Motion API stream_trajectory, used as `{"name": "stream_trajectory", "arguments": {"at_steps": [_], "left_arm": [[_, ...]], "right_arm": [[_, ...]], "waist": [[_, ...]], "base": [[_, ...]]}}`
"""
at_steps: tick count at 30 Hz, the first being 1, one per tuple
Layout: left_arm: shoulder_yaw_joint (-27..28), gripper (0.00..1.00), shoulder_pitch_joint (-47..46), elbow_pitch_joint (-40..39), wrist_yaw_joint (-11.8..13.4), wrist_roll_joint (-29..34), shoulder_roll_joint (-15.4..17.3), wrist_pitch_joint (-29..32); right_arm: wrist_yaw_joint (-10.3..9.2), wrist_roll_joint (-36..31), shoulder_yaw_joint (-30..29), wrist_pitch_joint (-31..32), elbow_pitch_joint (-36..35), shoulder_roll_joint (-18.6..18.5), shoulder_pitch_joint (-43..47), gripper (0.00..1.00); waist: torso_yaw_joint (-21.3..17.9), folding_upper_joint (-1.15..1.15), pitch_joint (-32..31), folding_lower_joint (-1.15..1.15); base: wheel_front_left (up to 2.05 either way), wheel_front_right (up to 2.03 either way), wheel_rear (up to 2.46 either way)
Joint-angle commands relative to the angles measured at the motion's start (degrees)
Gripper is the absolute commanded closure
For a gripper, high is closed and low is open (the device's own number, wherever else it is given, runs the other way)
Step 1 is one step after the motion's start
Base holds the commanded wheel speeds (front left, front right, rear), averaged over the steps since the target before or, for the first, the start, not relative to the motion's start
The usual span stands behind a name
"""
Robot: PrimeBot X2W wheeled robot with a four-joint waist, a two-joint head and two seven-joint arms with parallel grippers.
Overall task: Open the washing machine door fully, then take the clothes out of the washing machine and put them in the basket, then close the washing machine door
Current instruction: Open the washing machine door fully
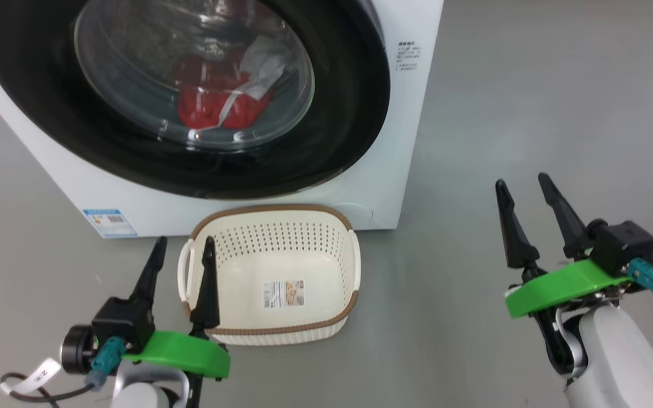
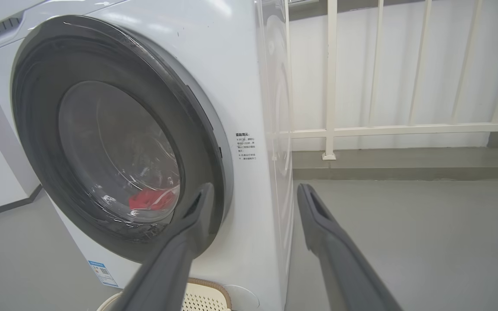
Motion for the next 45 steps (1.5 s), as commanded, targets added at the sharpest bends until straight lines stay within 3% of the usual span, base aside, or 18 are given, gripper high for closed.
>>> {"name": "stream_trajectory", "arguments": {"at_steps": [1, 2, 4, 5, 14, 20, 36, 45], "left_arm": [[1.3, 0.00, -2.8, -2.1, 0.7, -0.6, 0.7, -0.7], [0.9, 0.00, -2.9, -2.2, 0.6, -0.8, 0.7, -0.7], [0.6, 0.00, -3.1, -2.4, 0.2, -1.2, 0.7, -0.7], [0.5, 0.00, -3.2, -2.5, 0.1, -1.2, 0.7, -0.7], [-0.7, 0.00, -5.1, -4.7, -1.4, -2.4, 0.7, -0.7], [-0.9, 0.00, -6.4, -7.0, -0.9, -1.5, 0.7, -0.7], [-2.0, 0.00, -8.6, -11.6, -0.6, -0.1, 0.7, -0.7], [-2.5, 0.00, -9.1, -11.7, -0.6, 0.0, 0.7, -0.7]], "right_arm": [[-0.04, 0.5, 1.7, -0.4, -1.2, 0.0, -2.7, 0.00], [-0.04, 0.8, 1.8, -0.4, -0.9, 0.0, -3.2, 0.40], [-0.04, 0.6, 2.1, -0.4, -0.4, 0.0, -4.5, 0.95], [-0.04, 0.9, 2.2, -0.4, 0.0, 0.0, -5.2, 1.00], [-0.04, 4.9, 2.1, -0.1, 2.5, 0.0, -12.5, 1.00], [-0.04, 13.4, 1.1, 2.8, 4.2, -0.1, -18.3, 1.00], [-0.04, 41.9, 1.0, 20.1, 3.4, -3.5, -30.6, 1.00], [-0.04, 50.5, -0.3, 27.9, 5.8, -5.0, -36.9, 1.00]], "waist": [[0.9, 0.00, 1.7, 0.00], [1.0, 0.00, 2.3, 0.00], [1.3, 0.00, 3.4, 0.00], [1.4, 0.00, 4.0, 0.00], [2.6, 0.00, 9.0, 0.00], [3.5, 0.00, 12.5, 0.00], [5.9, 0.00, 19.6, 0.00], [7.2, 0.00, 21.9, 0.00]], "base": [[0.00, 0.00, 0.00], [0.00, 0.00, 0.00], [0.00, 0.00, 0.00], [0.00, 0.00, 0.00], [0.00, 0.00, 0.00], [0.00, 0.00, 0.00], [0.00, 0.00, 0.00], [0.00, 0.00, 0.00]]}}
